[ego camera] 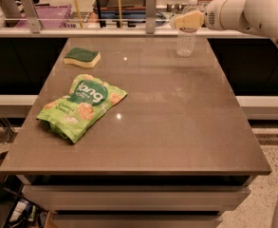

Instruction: Move water bottle near green rice chip bag

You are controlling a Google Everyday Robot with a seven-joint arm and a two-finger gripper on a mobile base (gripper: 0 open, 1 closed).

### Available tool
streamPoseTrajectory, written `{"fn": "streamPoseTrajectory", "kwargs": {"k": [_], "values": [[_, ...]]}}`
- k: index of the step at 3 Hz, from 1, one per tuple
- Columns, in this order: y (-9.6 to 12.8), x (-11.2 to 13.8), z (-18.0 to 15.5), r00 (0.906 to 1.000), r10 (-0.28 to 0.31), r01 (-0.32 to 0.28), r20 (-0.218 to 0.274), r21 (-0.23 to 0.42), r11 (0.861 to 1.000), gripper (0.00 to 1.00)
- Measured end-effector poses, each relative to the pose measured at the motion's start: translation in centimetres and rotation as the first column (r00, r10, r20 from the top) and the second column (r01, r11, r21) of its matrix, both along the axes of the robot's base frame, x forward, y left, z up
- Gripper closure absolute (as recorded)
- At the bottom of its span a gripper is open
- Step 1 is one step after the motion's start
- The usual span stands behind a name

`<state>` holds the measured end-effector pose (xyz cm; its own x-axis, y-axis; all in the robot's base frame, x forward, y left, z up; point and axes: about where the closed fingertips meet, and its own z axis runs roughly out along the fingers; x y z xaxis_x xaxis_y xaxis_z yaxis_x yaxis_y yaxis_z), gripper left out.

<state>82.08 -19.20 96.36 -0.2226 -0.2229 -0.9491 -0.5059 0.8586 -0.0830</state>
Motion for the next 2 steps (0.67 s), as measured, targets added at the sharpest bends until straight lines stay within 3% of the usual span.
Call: {"fn": "streamPoseTrajectory", "kwargs": {"k": [2], "values": [[1.63, 1.77, -0.43, 0.9991, 0.041, -0.041, -0.007, 0.008, 0.999, 0.00]]}}
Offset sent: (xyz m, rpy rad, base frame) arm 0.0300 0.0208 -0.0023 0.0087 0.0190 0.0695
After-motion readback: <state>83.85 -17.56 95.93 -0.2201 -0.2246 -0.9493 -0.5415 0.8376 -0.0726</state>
